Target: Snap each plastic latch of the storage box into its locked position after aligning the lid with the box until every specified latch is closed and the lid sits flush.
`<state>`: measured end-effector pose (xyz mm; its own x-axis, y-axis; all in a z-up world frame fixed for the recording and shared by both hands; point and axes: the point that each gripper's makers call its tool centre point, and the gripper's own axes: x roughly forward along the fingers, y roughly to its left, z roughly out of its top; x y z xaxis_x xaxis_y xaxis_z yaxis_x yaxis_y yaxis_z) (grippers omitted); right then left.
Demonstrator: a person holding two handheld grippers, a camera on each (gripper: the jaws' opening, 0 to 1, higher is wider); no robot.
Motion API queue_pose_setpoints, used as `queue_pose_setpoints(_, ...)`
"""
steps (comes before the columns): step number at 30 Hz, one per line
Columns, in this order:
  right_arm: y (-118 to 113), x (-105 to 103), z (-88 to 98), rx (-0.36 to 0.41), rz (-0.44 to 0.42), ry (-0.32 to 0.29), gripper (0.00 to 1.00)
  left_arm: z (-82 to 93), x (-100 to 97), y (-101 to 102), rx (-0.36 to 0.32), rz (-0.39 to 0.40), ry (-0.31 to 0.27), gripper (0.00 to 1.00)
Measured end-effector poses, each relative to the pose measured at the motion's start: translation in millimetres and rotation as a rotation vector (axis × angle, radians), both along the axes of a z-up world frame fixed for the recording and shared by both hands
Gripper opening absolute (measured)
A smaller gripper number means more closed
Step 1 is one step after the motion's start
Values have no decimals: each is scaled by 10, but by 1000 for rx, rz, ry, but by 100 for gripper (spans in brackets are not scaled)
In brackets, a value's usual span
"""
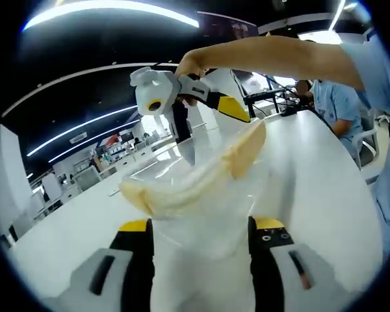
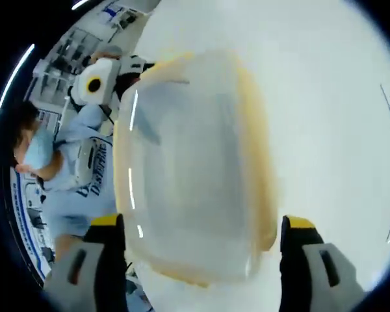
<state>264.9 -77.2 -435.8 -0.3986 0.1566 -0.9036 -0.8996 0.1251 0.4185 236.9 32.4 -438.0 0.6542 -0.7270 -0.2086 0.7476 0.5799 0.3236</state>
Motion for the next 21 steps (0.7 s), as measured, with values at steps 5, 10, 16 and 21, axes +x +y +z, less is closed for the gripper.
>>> queue_pose_setpoints(5, 37, 23, 62, 13, 43, -66, 100, -1, 4, 3, -1, -1, 0, 57)
queue_pose_setpoints(10, 69, 60, 127, 15, 96, -171, 100, 14, 16, 8, 10, -9, -19, 62)
queue_pose_setpoints(16, 79, 155, 239, 48, 117, -294, 100, 29, 13, -5, 8, -19, -21, 63)
queue_pose_setpoints(21, 115, 187, 303, 72, 140, -359, 100, 29, -1, -2, 5, -27, -20, 67)
